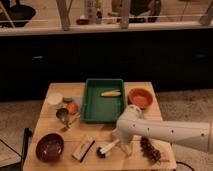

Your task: Wipe purple bowl with brush

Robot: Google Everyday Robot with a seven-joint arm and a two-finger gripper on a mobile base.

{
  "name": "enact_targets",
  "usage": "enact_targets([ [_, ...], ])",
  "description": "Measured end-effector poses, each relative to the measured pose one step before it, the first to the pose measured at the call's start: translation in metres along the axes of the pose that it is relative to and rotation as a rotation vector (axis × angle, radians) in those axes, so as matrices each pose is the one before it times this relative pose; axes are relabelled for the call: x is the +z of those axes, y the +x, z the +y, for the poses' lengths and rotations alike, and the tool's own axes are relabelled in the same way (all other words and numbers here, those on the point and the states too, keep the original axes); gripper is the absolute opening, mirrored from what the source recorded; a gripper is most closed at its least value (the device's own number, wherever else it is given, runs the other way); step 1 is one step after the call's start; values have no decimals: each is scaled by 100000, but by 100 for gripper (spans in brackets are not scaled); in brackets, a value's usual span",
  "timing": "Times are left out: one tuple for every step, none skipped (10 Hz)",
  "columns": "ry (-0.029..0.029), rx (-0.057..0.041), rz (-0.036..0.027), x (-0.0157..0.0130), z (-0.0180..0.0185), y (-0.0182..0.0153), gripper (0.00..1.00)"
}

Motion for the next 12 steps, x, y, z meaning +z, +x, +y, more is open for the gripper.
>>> enact_targets([
  [-37,68,-182,40,-23,-4,80],
  [-23,154,-178,60,-22,4,80],
  [-33,281,-318,68,-4,-2,80],
  [5,676,-991,85,97,-3,80],
  [11,-171,-16,-49,-51,-46,80],
  [-4,58,-22,-53,24,10,80],
  [-66,48,-12,-10,13,11,80],
  [-131,445,-497,82,28,-10,80],
  [-123,290,-266,24,98,12,80],
  [-204,-279,42,-62,-27,-58,80],
  [7,28,11,-47,28,10,80],
  [-14,0,-4,-7,-21,0,80],
])
